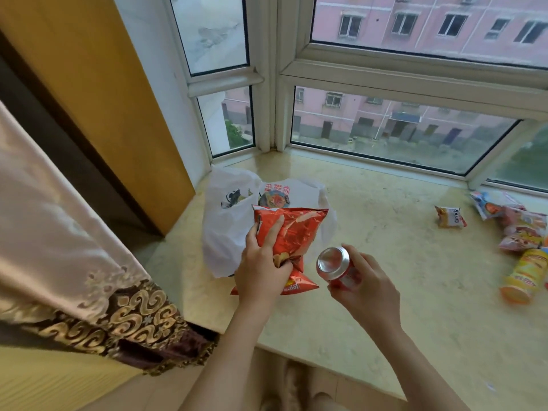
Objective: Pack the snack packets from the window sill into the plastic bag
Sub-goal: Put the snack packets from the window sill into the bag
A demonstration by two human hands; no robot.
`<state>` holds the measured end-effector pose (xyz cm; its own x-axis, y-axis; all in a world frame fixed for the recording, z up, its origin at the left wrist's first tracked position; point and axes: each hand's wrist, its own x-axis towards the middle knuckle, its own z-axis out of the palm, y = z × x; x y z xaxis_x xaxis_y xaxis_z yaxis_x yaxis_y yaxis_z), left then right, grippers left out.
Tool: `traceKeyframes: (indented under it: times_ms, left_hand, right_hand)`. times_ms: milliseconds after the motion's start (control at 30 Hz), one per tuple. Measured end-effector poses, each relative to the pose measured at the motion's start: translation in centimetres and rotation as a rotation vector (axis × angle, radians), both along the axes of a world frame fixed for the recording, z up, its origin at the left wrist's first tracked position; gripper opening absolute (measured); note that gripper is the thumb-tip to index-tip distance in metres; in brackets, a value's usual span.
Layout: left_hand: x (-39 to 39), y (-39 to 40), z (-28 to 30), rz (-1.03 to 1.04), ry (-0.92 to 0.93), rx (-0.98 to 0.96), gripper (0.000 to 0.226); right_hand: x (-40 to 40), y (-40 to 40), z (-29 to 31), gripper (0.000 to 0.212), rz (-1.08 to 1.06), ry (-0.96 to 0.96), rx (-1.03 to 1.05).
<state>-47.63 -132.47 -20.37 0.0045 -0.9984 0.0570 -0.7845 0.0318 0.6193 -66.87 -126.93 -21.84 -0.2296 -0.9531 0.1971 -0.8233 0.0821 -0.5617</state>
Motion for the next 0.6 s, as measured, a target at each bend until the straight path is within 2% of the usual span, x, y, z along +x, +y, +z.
traceKeyframes:
  times_ms: [133, 300, 467, 600]
  left_hand:
    - [-0.4, -4.3, -0.9, -0.046, -0.108, 0.038, 0.085]
    - [-0.8, -9.8, -2.6, -0.046, -0.114, 0.116, 0.082]
    - [-1.1, -14.6, -5.0, -0.054, -0.133, 0.156, 0.081]
    - [-1.7, -17.7, -7.7, -0.164, -0.183, 0.179, 0.077]
  right_hand:
    - [1.0, -4.5, -0.5, 0.078, 0.024, -0.065, 0.03]
    - [2.3, -10.3, -1.2, 0.072, 0.047, -0.19, 0.057]
    - [3.1, -15.3, -2.8, 0.072, 0.071, -0.204, 0.109]
    - [4.2, -18.0, -3.9, 0.068, 0.033, -0.257, 0.139]
